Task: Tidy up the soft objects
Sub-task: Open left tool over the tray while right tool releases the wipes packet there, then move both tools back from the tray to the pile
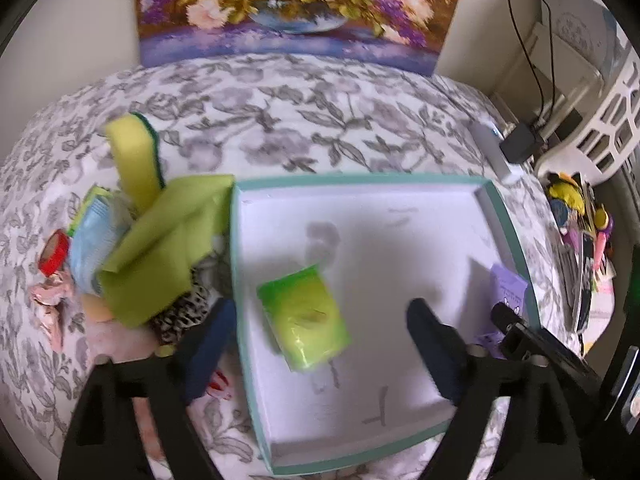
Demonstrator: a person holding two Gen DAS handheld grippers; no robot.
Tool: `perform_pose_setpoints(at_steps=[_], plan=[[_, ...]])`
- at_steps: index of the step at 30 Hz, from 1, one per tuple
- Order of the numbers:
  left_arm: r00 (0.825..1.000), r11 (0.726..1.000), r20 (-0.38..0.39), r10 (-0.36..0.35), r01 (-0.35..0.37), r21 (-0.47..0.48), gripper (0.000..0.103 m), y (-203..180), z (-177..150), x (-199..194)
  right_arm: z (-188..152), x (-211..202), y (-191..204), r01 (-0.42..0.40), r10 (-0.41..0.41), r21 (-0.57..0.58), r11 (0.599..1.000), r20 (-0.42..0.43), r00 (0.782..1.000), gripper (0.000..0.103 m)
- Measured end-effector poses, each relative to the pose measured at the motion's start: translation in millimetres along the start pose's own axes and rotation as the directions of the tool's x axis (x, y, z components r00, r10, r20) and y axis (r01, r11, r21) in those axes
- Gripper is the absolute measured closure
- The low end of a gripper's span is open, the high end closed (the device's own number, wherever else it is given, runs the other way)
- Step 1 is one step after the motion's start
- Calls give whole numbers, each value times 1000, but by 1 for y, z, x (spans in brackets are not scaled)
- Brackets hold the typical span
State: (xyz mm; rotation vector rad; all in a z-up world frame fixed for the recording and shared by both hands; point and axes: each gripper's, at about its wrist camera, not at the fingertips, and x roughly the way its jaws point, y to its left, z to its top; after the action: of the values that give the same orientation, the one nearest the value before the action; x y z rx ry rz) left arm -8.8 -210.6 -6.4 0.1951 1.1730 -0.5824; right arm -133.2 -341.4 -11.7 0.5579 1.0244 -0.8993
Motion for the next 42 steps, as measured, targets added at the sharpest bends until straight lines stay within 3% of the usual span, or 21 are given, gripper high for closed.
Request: perform_pose_setpoints(at_steps=[1,4,6,21,31,37,42], plan=[[1000,1000,7,5,-5,-5,12,2,1,-2,-1,0,0,-3,3,2,1000,3,1000,13],[999,999,35,36,-35,-30,12,13,4,-7,-3,3,2,-14,14,4,1000,-8,1000,9],[998,998,40,50,-48,-51,10,21,5,-8,-5,6,6,-8,8,-6,1000,-20,1000,0],[993,985,11,114,-111,-133,8,55,-1,2,-16,8,12,26,-27,-37,999,-11,1000,0],[988,973,87,129,-109,-205,8,85,7,-29,-27,-5,44,-7,8,-109,994,3,1000,0],[982,952,103,158,-124,-278,8,130,9,-61,-39,-21,84,-70,73,-182,981,7,997,0],[973,903,82,217,-168,-395,8,192,0,-78,-50,-36,126,-141,146,-260,955,0,989,0]])
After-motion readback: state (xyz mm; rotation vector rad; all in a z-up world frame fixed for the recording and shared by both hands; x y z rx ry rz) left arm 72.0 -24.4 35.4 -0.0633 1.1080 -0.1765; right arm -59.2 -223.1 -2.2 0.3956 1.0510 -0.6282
